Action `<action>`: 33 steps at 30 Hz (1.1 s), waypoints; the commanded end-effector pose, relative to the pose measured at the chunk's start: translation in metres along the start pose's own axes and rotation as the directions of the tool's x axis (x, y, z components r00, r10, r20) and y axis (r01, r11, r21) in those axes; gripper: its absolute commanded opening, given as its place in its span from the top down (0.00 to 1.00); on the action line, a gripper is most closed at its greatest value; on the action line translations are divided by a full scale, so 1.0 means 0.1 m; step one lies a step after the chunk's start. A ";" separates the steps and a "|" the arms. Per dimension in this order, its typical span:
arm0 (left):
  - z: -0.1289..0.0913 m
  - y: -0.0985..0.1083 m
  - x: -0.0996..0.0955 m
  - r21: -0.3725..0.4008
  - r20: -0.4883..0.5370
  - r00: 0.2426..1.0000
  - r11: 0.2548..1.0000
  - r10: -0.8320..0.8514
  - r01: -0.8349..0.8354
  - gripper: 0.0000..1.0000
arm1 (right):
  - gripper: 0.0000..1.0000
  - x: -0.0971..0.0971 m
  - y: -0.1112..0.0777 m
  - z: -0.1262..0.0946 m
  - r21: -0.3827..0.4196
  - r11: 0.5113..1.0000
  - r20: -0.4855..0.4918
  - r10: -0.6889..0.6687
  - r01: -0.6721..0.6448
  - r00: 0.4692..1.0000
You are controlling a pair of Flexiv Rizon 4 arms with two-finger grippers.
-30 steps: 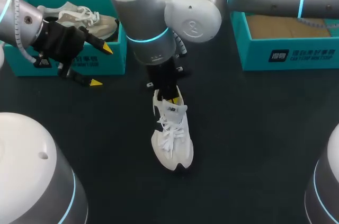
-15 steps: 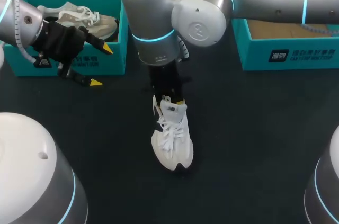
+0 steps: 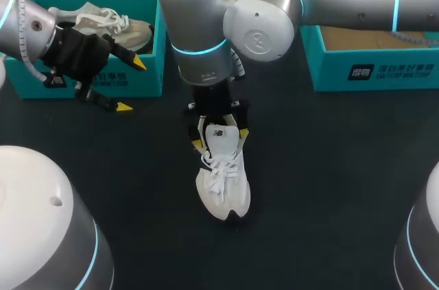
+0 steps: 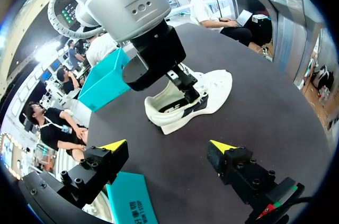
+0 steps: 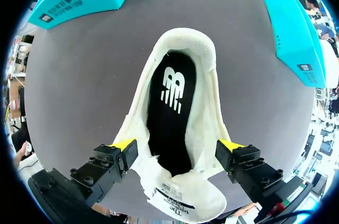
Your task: Take the shoe out of the shoebox, open the shoe tongue, remove and reinsert the insole, then place the shoe into the shoebox
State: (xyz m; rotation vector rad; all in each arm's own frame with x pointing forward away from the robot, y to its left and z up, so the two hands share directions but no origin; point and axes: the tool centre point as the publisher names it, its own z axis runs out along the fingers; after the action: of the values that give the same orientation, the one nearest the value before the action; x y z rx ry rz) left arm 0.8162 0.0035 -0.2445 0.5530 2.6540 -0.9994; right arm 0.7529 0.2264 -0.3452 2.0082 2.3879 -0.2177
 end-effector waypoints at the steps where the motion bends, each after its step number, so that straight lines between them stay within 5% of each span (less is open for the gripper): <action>1: 0.00 -0.01 0.00 -0.003 -0.001 1.000 1.000 0.000 0.000 0.00 | 0.00 -0.01 -0.01 0.01 -0.002 1.000 -0.004 0.000 0.000 1.000; 19: 0.00 -0.01 0.00 -0.003 -0.001 1.000 1.000 0.000 0.000 0.00 | 0.00 -0.02 -0.01 0.01 0.001 1.000 -0.003 0.000 0.000 1.000; 33: 0.00 -0.01 0.00 -0.003 -0.001 1.000 1.000 0.000 0.000 0.00 | 0.00 -0.11 -0.12 -0.25 -0.036 0.996 0.010 0.081 -0.080 0.997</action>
State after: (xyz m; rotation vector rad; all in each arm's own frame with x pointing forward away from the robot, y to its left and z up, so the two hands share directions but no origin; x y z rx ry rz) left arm 0.8162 0.0035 -0.2445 0.5530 2.6539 -0.9994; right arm 0.7521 0.2225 -0.3258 2.0736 2.3015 -0.2118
